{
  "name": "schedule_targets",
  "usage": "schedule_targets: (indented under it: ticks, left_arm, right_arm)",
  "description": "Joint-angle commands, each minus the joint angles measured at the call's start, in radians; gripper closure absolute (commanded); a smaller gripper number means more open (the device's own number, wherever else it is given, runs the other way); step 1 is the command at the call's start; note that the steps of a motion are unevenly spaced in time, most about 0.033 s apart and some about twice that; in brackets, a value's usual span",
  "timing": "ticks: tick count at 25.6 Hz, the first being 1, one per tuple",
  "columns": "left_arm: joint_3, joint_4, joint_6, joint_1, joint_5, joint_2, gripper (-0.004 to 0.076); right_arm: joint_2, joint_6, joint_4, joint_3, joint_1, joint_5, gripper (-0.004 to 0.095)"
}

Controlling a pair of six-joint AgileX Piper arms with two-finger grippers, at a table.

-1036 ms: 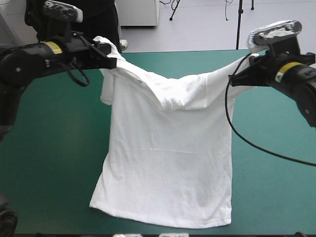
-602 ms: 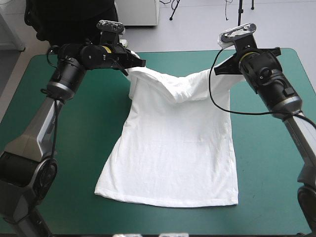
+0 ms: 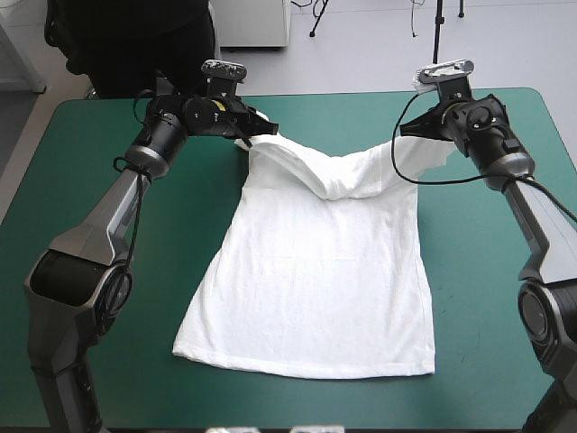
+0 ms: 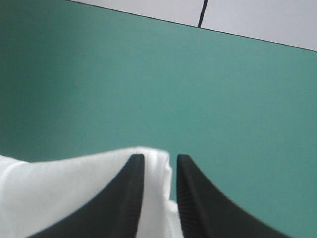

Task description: Fold the cloth

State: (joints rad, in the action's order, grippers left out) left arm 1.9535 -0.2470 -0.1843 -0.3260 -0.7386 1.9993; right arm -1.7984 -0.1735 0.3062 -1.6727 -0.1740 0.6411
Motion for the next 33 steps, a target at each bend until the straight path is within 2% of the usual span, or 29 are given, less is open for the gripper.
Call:
schedule_targets:
  ticks: [1,2,3,5,9,11,14,18,26,33]
  left_arm:
    - [0.029,-0.023,-0.03,0.003,0.032,-0.061,0.0256]
    - [0.029,-0.023,-0.021,0.014,0.015,-0.069,0.0198]
    - [0.029,-0.018,-0.015,0.025,-0.022,-0.083,0.0178]
    - [0.029,-0.026,-0.01,0.049,-0.144,-0.146,0.0178]
    - [0.029,0.126,0.066,0.045,-0.335,-0.301,0.0178]
    - [0.027,0.156,0.088,0.045,-0.462,-0.385,0.0178]
    - [0.008,0.157,0.139,0.045,-0.552,-0.487,0.0178]
    - [-0.085,0.155,0.171,0.045,-0.55,-0.592,0.0178]
    - [-0.473,0.121,0.197,0.045,-0.55,-0.76,0.0178]
    - [-0.769,0.112,0.199,0.045,-0.55,-0.798,0.0178]
  right_arm:
    - [0.054,0.076,-0.078,-0.034,0.044,-0.095,0.0326]
    - [0.058,0.089,-0.105,-0.049,0.056,-0.075,0.024]
    - [0.069,0.094,-0.135,-0.073,0.071,-0.039,0.02]
    - [0.119,0.145,-0.199,-0.104,0.088,0.02,0.0209]
    - [0.241,0.262,-0.306,-0.111,0.093,0.173,0.021]
    - [0.314,0.272,-0.336,-0.111,0.093,0.3,0.021]
    - [0.407,0.236,-0.375,-0.082,0.093,0.408,0.021]
    - [0.494,0.203,-0.423,-0.035,0.093,0.498,0.021]
    - [0.689,0.212,-0.455,0.137,0.091,0.5,0.021]
    - [0.784,0.213,-0.455,0.292,0.032,0.528,0.021]
